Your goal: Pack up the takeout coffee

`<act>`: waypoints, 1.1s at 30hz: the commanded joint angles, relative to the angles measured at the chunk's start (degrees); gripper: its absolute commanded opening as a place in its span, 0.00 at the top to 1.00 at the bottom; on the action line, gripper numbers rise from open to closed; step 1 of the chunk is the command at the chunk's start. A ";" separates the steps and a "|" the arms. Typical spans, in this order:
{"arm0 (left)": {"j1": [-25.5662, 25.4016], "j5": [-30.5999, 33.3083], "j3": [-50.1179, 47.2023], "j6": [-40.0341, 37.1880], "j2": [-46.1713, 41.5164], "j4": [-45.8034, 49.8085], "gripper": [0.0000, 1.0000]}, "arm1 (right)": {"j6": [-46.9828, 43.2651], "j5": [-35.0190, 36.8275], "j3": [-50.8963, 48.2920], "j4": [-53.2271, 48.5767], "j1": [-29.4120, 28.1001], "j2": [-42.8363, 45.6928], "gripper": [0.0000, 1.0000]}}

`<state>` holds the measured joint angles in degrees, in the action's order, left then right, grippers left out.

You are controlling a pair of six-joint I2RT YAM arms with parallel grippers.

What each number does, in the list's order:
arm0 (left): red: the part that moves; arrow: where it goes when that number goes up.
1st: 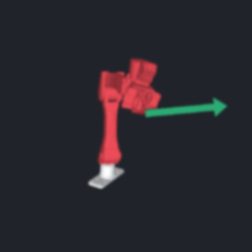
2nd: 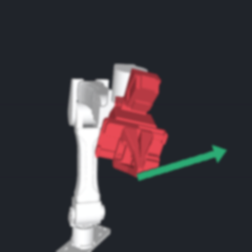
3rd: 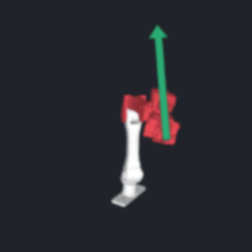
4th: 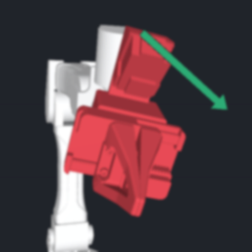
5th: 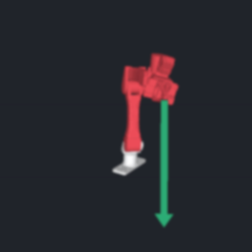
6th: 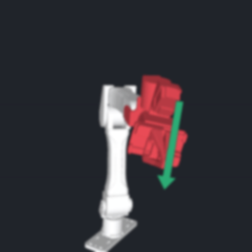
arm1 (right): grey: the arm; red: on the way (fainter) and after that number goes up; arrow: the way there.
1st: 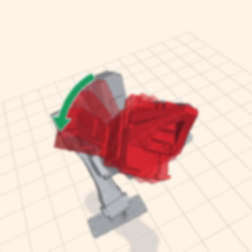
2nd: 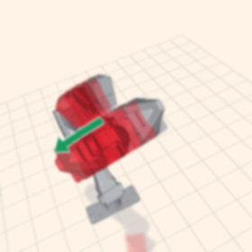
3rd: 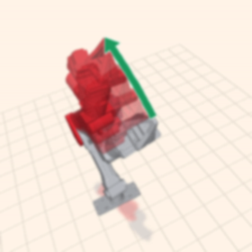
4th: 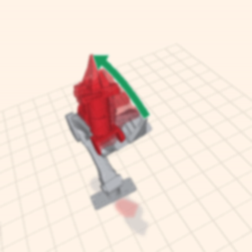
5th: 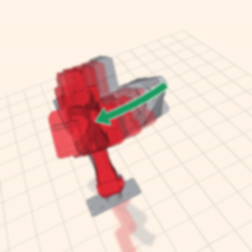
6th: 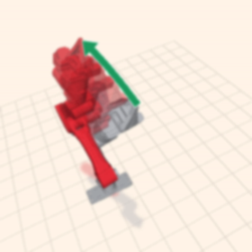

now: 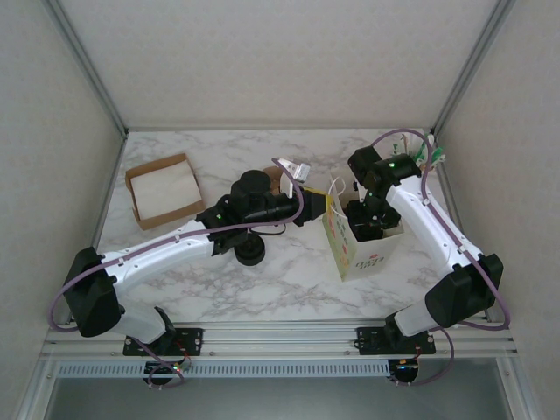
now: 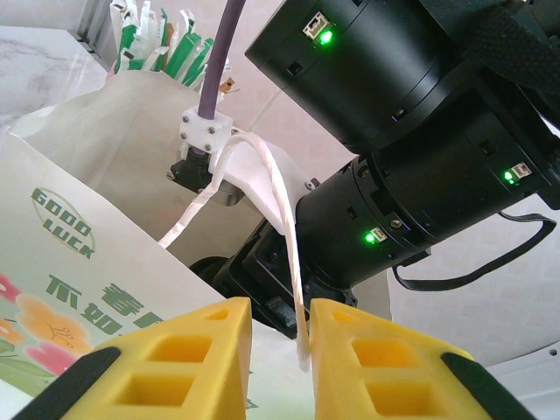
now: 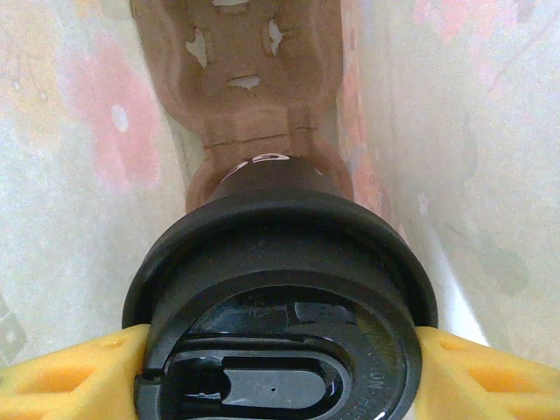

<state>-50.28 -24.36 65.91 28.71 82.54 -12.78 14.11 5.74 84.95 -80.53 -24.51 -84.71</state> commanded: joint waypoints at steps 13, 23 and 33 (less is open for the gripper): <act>-0.51 0.76 0.74 0.03 -1.48 -0.93 0.77 | -0.85 -1.22 -0.84 -0.55 0.60 -0.28 0.32; -0.52 1.14 0.36 -0.01 -1.64 -0.98 0.77 | -0.75 -1.58 -2.28 0.80 0.76 -2.29 0.32; -0.52 1.38 0.40 -0.25 -1.71 -0.92 0.77 | -1.10 -2.14 -2.80 1.52 1.38 -3.01 0.32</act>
<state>-50.30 -23.92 65.91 28.71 82.54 -12.80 13.89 4.23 83.02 -79.02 -23.59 -87.05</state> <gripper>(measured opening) 0.234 0.686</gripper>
